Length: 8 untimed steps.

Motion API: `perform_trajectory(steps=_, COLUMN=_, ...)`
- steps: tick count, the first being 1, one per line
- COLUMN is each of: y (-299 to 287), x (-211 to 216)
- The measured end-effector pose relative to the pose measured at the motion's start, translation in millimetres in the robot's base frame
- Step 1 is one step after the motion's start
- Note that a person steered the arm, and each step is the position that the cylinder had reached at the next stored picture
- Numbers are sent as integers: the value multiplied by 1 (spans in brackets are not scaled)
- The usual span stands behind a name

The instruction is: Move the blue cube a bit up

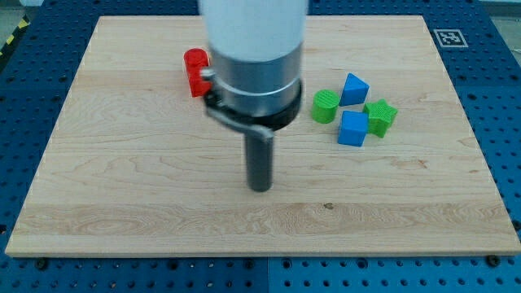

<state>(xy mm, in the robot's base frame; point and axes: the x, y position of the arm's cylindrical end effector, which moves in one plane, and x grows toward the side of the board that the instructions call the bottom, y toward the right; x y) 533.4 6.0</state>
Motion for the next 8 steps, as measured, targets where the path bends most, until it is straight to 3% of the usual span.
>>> perform_trajectory(steps=5, y=91, x=-27)
perform_trajectory(steps=8, y=133, x=-75)
